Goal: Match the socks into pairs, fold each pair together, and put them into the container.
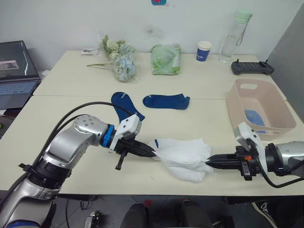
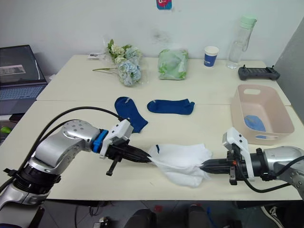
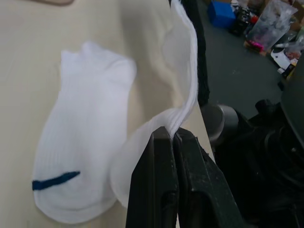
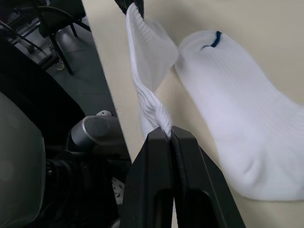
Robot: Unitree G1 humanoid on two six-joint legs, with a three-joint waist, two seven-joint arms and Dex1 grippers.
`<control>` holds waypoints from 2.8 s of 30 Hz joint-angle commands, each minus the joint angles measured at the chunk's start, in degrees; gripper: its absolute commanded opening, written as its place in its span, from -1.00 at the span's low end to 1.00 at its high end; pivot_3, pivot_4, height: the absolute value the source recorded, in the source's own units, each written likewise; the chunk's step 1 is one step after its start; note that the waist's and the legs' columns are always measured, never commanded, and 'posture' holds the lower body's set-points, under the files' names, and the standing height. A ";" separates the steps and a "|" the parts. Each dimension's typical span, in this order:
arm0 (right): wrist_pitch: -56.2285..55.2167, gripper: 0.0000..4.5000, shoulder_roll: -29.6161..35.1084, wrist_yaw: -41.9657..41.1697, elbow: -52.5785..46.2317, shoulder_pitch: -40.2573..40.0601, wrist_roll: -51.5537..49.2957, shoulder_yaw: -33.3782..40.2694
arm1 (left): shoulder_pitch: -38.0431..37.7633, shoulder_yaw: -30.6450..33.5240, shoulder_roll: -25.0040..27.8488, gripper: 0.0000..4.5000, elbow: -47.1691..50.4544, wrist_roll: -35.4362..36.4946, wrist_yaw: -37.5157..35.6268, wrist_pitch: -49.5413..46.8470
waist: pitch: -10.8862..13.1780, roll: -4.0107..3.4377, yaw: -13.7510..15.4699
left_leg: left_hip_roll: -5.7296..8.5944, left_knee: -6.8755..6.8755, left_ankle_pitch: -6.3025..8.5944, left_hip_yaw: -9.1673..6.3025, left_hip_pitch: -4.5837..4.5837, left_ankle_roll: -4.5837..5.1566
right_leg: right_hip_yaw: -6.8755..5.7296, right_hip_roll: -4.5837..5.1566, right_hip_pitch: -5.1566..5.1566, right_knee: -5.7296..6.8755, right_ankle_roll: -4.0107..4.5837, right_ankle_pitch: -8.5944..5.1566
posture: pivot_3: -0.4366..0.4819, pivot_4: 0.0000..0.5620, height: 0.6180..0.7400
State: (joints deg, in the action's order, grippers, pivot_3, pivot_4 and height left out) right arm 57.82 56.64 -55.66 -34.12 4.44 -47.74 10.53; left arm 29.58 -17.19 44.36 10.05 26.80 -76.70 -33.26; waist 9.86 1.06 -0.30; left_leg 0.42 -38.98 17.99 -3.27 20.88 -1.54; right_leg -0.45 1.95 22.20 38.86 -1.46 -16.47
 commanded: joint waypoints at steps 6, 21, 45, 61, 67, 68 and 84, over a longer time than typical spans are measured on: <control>-10.12 -0.98 -2.52 3.18 9.12 5.71 12.56 -8.22 | 1.41 -2.71 -4.41 -1.00 -6.50 -6.41 3.47 2.10 | 0.01 0.01 -0.19 | -0.05 0.01 0.00 0.00 0.00 0.00 | 0.01 0.00 0.05 0.04 0.00 0.00 | -0.05 -0.47 1.00; -16.82 -0.98 -7.16 3.80 18.91 13.63 24.11 -16.55 | 8.55 -3.33 -9.66 -1.00 -16.68 -12.50 5.36 0.61 | 0.02 0.02 -0.07 | -0.02 0.00 -0.01 -0.02 0.04 -0.02 | 0.00 0.06 0.07 0.01 0.00 0.00 | -0.05 -0.47 1.00; -19.17 0.30 -11.01 5.84 15.26 12.33 23.69 -8.09 | 10.07 5.96 -10.94 0.06 -23.87 -12.11 8.41 5.93 | 0.02 0.02 -0.10 | -0.04 0.00 -0.01 -0.02 0.03 -0.03 | -0.01 0.17 0.09 0.02 0.00 0.00 | -0.05 -0.47 1.00; -28.60 0.30 -6.62 1.77 1.23 1.63 29.32 -15.50 | -1.45 8.07 -4.66 0.06 -12.97 -8.59 3.30 5.51 | 0.02 0.02 -0.06 | 0.00 0.01 -0.01 -0.03 0.04 -0.02 | 0.00 0.18 0.07 0.00 0.00 0.00 | -0.05 -0.47 1.00; -34.00 0.30 -6.61 1.55 3.28 1.11 33.88 -18.16 | -2.41 6.25 -7.71 0.06 -13.38 -9.43 4.77 6.73 | 0.02 0.03 0.00 | -0.02 0.01 -0.01 -0.03 0.03 -0.02 | 0.00 0.18 0.07 0.01 0.00 0.00 | -0.05 -0.47 1.00; -34.17 0.30 -6.91 1.63 3.43 1.19 34.15 -18.50 | -2.43 5.99 -7.96 0.06 -13.20 -9.43 4.77 6.66 | 0.02 0.03 -0.01 | -0.03 0.01 -0.01 -0.03 0.03 -0.02 | 0.01 0.18 0.07 0.01 0.00 0.00 | -0.05 -0.47 1.00; -39.73 -0.98 -8.43 2.00 9.27 0.24 37.91 -18.93 | -0.87 6.62 -8.51 -1.00 -14.37 -7.35 4.47 1.90 | 0.02 0.03 -0.06 | -0.04 0.01 -0.01 -0.03 0.01 -0.02 | -0.01 0.16 0.07 0.02 0.00 0.00 | -0.05 -0.47 1.00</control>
State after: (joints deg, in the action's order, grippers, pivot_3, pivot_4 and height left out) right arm 19.42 48.15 -53.66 -24.32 4.86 -10.06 -10.14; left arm 27.45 -11.94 36.09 -5.17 17.64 -72.04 -29.71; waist 9.88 1.08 -0.36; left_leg 0.38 -38.96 17.98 -3.30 20.90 -1.56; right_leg -0.46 2.11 22.27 38.87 -1.46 -16.47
